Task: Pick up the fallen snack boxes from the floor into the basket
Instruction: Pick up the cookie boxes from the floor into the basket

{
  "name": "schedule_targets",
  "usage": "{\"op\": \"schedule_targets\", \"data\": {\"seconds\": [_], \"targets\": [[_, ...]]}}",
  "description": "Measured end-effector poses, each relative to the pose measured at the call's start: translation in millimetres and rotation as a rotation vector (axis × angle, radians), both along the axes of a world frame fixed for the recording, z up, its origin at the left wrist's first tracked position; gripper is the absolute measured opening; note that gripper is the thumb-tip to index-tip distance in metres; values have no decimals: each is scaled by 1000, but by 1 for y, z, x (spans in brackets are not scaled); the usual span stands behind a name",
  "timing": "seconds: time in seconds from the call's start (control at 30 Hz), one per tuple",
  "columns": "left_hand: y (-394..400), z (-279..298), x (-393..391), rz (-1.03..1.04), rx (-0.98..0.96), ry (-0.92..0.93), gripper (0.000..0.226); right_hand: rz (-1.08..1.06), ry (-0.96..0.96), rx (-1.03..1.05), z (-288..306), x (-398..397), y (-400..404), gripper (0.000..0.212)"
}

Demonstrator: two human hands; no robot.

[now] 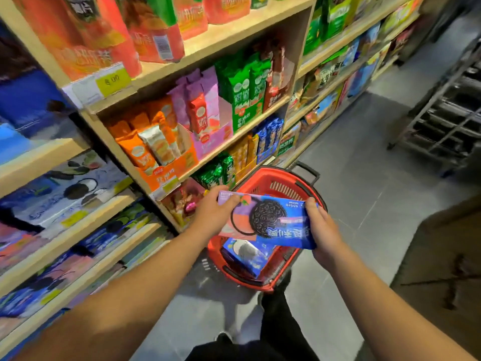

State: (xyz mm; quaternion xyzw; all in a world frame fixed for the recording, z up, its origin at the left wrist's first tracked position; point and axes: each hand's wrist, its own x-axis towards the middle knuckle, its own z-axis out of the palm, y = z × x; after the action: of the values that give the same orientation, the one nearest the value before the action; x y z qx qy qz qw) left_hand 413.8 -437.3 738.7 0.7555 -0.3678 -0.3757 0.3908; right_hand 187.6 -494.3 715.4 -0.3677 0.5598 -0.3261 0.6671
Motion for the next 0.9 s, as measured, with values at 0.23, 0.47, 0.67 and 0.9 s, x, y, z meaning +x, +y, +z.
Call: {"op": "schedule_targets", "data": {"seconds": [0.23,0.47,0.67,0.9], "targets": [[-90,-58,-20,-70,147,109,17,-105,72,169,-73,-16,-85,60],[-152,-151,-24,17,414,189,66,-127,201,342,-149,-24,-123,49],[-209,-236,-18,-61,457,137,38,-124,333,372,-228,-6,-161,32],[-242,-382,18,-115,534,103,37,-203,335,572,-355,21,-193,25]]}}
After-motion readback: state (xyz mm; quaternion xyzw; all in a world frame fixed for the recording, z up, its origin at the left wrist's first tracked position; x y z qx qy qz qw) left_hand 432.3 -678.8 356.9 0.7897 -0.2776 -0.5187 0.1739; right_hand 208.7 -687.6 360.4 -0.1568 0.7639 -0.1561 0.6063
